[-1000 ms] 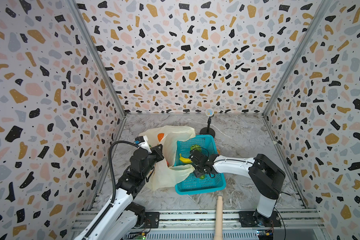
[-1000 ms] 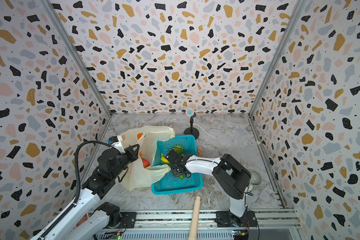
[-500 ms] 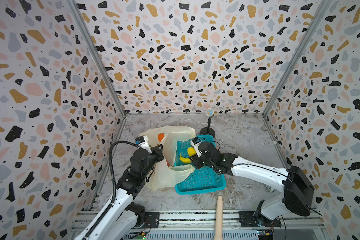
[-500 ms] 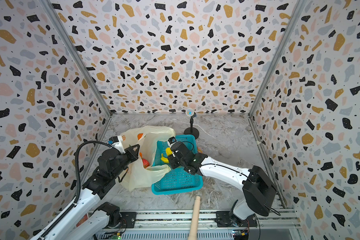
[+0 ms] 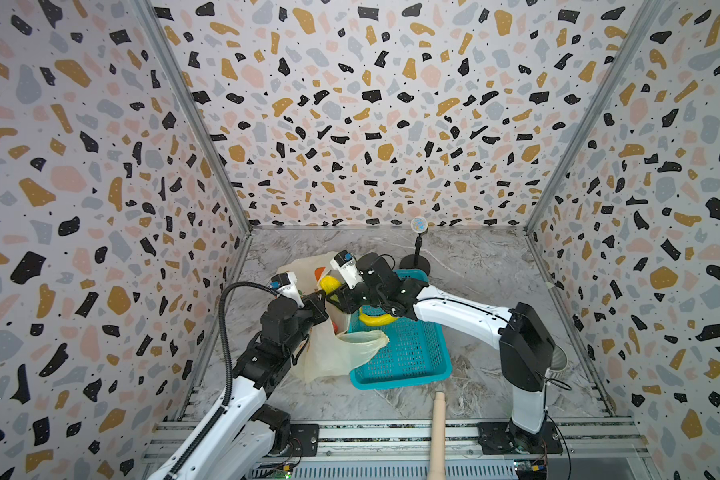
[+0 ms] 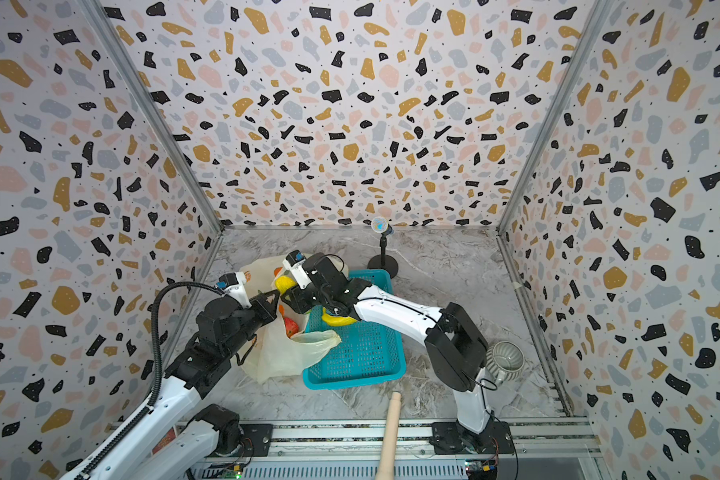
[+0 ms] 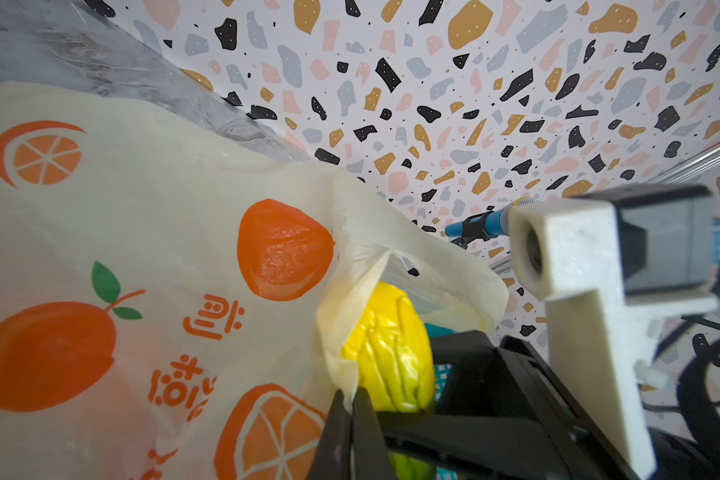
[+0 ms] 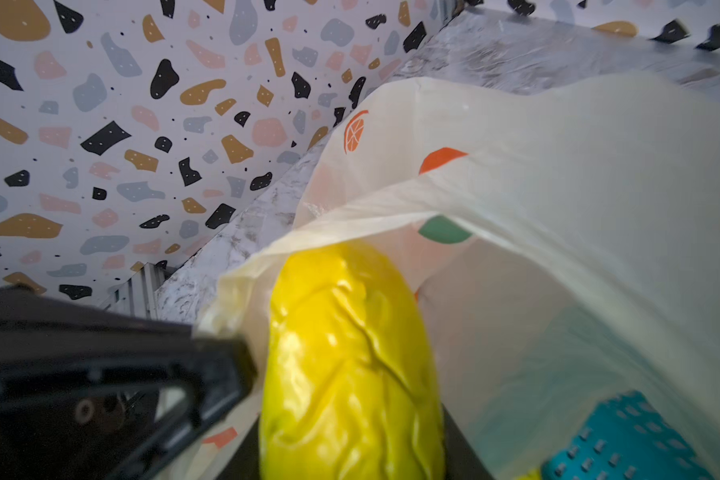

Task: Place the fruits into the plastic bag
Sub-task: 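Lift the cucumber into the bag and open the right gripper, then return the right gripper to the basket and grasp the green round fruit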

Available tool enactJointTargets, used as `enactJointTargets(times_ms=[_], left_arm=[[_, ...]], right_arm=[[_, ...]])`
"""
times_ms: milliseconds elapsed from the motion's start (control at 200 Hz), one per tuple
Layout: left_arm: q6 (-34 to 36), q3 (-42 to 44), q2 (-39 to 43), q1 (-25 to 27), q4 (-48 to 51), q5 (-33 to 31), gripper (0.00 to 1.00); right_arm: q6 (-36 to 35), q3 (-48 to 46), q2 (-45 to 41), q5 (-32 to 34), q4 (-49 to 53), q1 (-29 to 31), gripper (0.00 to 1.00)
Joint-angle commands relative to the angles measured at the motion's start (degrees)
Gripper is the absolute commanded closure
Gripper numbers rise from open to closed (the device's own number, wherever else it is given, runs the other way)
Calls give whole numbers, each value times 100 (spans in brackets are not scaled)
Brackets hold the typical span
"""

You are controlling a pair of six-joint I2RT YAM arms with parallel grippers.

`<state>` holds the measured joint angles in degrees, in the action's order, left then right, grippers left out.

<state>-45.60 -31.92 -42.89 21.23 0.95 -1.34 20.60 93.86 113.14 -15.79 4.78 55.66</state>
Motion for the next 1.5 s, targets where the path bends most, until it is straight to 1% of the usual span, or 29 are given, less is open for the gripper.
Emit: enactJointTargets(times_ms=[0,65,125,235,310,426,546,726,871,951,1001,1061,1136,1232,1347,1497], left_arm=[[130,-242,-21,21,-49,39,100],[152,-286,-22,22,-12,14,100],[179,-319,-19,21,15,-32,100],[224,-350,-15,21,45,-119,100],[245,-367,-29,21,64,-164,100],[245,-353,-26,22,98,-191,100],[247,-320,-8,22,125,-200,100],[199,-238,-5,25,81,-208,100],[195,-202,4,21,54,-217,100],[172,-177,2,21,39,-215,100],[165,-181,6,23,37,-208,100],[157,-165,7,22,35,-200,100],[157,-170,5,21,40,-191,100],[157,-182,5,22,37,-182,100],[154,-199,3,23,37,-182,100],[142,-190,18,21,28,-153,100]], right_arm=[[225,544,284,-736,198,116,57],[209,601,391,-1032,136,199,49],[175,521,385,-1196,30,265,35],[167,198,216,-1224,-242,295,17],[164,-36,18,-1058,-384,258,12],[171,-496,-346,-837,-553,158,11],[142,-1118,-928,-403,-726,46,11],[41,-2307,-2009,482,-1047,-53,11],[462,-3349,-2824,1372,-1325,-254,11],[850,-3795,-3124,1922,-1345,-416,12],[1090,-3968,-3218,2080,-1319,-558,12],[1269,-4010,-3168,2007,-1191,-754,12],[1283,-3853,-2951,1845,-928,-932,12],[1007,-3475,-2551,1670,-539,-1079,11],[605,-2712,-1870,1394,199,-1312,11],[228,-1914,-1060,1355,899,-1502,10]])
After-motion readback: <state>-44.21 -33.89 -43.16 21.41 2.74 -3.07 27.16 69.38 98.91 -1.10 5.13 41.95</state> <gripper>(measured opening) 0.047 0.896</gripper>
